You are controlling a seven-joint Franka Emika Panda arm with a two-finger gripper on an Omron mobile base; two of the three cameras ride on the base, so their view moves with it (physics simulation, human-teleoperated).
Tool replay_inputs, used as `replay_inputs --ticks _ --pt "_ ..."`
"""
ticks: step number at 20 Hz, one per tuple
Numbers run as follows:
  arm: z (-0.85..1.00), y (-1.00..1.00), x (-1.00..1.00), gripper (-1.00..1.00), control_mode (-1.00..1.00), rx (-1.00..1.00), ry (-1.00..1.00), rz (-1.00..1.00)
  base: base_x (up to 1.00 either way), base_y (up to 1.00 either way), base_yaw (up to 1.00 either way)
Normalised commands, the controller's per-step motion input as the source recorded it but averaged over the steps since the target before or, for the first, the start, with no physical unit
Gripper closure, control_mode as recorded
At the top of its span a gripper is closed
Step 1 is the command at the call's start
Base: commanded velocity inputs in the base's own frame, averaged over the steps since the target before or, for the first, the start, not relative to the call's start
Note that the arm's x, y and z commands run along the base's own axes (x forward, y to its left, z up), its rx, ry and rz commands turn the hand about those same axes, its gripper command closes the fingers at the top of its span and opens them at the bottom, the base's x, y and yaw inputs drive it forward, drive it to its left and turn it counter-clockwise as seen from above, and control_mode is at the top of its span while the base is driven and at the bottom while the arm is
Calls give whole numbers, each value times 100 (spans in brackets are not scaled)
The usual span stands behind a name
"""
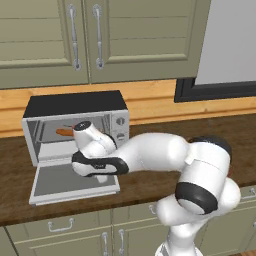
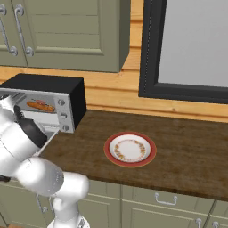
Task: Pick up the kebab skewer and baguette bread, and place them inside the toaster oven. Close the toaster oven door and start by setting the timer.
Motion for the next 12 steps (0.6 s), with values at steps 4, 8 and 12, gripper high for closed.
replay_inputs --ticks 4,8,12 --pt "8 0 -100 -100 -100 0 7 52 0 0 0" --pt "0 9 -76 -100 -100 3 11 48 0 0 0" --pt "0 0 -53 -100 -100 5 9 54 0 0 0"
